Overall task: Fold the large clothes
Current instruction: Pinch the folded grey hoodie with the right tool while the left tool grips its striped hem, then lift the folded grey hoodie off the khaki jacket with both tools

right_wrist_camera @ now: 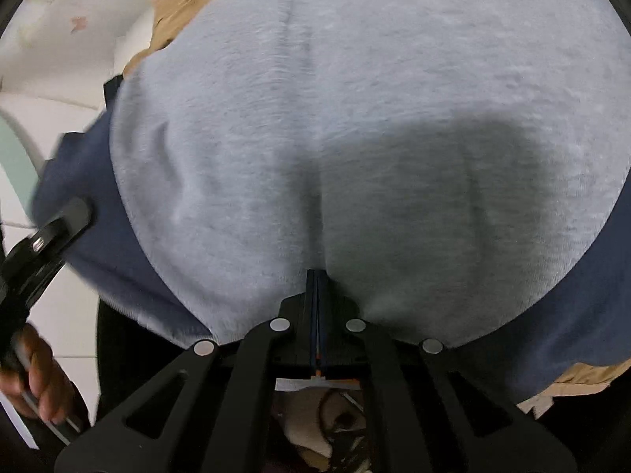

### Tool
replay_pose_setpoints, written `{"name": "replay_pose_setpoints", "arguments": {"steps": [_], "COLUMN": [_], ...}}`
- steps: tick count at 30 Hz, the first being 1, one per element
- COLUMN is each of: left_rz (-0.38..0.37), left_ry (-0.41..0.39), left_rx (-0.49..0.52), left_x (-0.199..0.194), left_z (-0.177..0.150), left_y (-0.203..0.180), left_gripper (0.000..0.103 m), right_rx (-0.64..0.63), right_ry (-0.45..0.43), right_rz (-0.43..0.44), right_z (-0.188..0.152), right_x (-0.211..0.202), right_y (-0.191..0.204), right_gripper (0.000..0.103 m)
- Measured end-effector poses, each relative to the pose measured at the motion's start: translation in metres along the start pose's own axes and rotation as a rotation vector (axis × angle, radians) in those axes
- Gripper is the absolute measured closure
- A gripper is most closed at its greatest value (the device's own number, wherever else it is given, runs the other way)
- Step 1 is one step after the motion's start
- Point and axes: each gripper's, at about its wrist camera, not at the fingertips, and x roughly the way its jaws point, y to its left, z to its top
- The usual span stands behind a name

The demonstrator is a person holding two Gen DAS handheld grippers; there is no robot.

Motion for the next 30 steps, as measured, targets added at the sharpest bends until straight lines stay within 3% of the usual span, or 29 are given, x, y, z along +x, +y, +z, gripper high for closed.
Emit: {"name": "replay_pose_setpoints", "arguments": {"steps": [4, 10, 13, 16, 19, 25, 30], "left_rz": [-0.029, -0.098, -0.145, -0.17, -0.181, -0.142, -0.155], "left_ry": [-0.02, -0.021, 0.001, 0.046, 0.095, 0.163, 0.218], "left_rx": [0.077, 0.209, 0.281, 0.357, 0.41, 0.461, 0.45], "left_x": [0.0, 0.009, 0.021, 0.043, 0.072, 0.129, 0.164], "left_z": [0.012, 0.024, 0.021, 0.013, 0.005, 0.0, 0.001], "left_y": [-0.038, -0.11, -0.15, -0.188, -0.22, -0.244, -0.249], "left_gripper": [0.095, 0.095, 0.095, 0.095, 0.095, 0.095, 0.095], "right_rx": [-0.025, -0.024, 0.026, 0.08, 0.136, 0.236, 0.273], "right_ry": [-0.068, -0.311, -0.38, -0.425, -0.478, -0.495, -0.503], "right_rz": [-0.029, -0.098, -0.123, -0.137, -0.209, -0.263, -0.266], "right_z": [-0.007, -0.021, -0.032, -0.043, -0.057, -0.074, -0.079], "right_x": [-0.02, -0.089, -0.115, -0.131, -0.151, -0.169, -0.172], "right_y": [0.008, 0.0, -0.021, -0.041, -0.063, -0.104, -0.118], "right_gripper": [0.101, 0.098, 0.097, 0.097, 0.097, 0.097, 0.097]}}
